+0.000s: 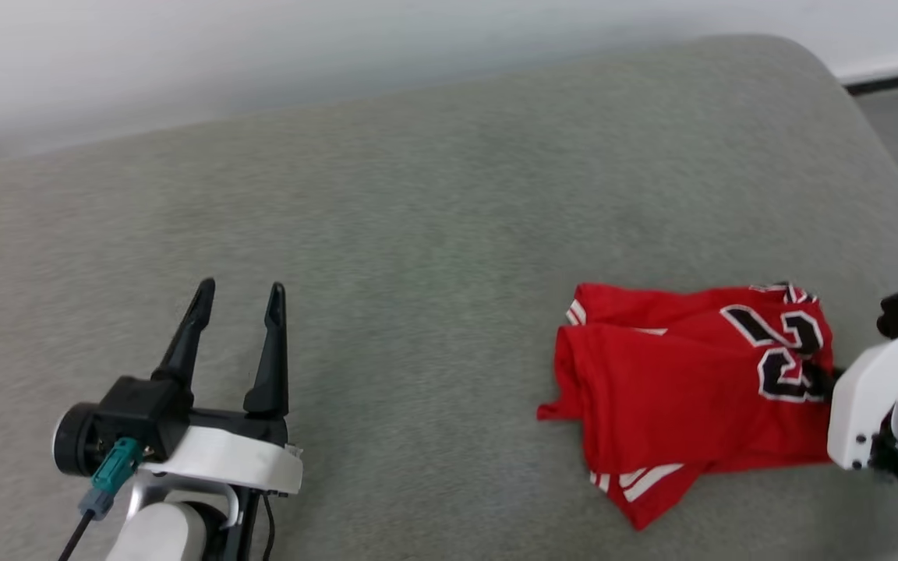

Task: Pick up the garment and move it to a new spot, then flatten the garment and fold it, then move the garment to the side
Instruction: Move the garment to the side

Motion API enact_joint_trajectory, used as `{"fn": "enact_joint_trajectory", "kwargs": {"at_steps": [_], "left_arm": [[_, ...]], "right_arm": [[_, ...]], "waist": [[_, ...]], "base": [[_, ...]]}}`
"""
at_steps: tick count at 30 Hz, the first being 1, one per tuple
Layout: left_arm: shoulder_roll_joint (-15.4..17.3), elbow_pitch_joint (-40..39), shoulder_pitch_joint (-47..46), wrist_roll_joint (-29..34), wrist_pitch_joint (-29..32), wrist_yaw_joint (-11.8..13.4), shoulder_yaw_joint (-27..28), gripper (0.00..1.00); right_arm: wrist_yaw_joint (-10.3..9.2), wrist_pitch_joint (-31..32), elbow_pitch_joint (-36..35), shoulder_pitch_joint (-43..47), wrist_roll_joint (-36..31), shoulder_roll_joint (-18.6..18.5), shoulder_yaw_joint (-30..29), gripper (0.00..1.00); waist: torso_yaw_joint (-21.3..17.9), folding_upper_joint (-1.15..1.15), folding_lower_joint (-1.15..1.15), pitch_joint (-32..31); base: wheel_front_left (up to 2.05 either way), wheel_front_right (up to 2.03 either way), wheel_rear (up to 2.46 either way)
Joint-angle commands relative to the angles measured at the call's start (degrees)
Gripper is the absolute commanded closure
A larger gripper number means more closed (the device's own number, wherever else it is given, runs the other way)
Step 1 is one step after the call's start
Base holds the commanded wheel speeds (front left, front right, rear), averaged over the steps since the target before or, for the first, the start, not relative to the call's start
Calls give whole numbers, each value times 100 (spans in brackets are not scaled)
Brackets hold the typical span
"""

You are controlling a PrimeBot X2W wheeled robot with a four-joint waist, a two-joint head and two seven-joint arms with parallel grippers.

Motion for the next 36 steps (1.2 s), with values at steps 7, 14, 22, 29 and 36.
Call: {"fn": "enact_joint_trajectory", "kwargs": {"at_steps": [7, 14, 22, 29, 36], "left_arm": [[274, -336, -491, 225, 314, -138, -137, 0], [459, -771, -1073, 411, 697, -277, -279, 0], [541, -1194, -1565, 558, 932, -395, -431, 0], [504, -1269, -1634, 551, 904, -394, -514, 0], [341, -1076, -1396, 456, 695, -337, -614, 0]], "right_arm": [[-4, -684, 691, -1092, -403, 148, -252, 100], [-4, -1407, 1472, -2054, -729, 27, -846, 100], [-4, -1902, 2102, -2662, -1105, -42, -1590, 100], [-4, -2308, 2760, -2894, -1514, 112, -2053, 0], [-4, -3128, 2863, -2743, -2046, 54, -2316, 0]], "waist": [[-1241, 0, 0, 1048], [-1363, 0, 0, 1773], [-1117, 0, 0, 2321], [-914, 0, 0, 2320], [-677, 0, 0, 1841]], "base": [[0, 0, 0], [0, 0, 0], [0, 0, 0], [0, 0, 0], [0, 0, 0]]}}
